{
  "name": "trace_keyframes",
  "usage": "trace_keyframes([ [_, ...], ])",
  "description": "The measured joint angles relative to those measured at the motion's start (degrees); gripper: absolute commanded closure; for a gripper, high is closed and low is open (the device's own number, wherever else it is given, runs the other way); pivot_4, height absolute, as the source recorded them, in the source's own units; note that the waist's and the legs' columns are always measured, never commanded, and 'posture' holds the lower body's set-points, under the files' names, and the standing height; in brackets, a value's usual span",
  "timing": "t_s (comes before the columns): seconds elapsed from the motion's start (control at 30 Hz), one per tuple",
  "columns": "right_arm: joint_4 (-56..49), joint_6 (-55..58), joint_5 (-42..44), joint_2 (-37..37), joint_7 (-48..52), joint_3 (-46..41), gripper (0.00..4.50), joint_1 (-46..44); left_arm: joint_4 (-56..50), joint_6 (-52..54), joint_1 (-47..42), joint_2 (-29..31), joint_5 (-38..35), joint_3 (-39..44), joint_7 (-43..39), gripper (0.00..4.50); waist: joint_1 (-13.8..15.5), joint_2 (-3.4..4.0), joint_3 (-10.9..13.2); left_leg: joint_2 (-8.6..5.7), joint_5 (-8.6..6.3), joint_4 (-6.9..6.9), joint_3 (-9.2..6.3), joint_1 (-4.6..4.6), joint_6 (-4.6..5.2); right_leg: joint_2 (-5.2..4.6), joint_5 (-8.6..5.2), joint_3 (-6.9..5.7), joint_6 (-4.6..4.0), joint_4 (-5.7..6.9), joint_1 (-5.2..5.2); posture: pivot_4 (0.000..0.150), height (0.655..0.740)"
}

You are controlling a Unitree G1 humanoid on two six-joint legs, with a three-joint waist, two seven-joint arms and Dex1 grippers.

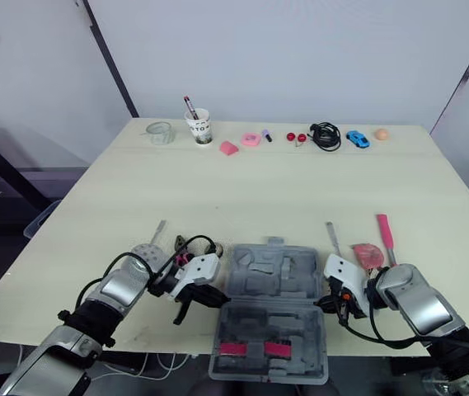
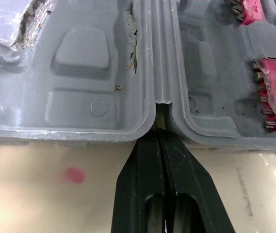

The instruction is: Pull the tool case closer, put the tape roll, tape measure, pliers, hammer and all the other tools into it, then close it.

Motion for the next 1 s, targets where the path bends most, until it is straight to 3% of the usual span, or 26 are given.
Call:
trace_keyframes([
  [1.0,-0.7,1.1,1.7,-1.6,-0.8,0.0,4.50,0.5,2.4,-1.9,-1.0,-1.3,0.0,-0.2,0.2,4.44,0.8,0.00,0.0,-0.01,0.00,0.04,0.01,0.00,0.00,-0.01,0.00,0.01,0.00,0.00,0.01,0.150,0.7400],
])
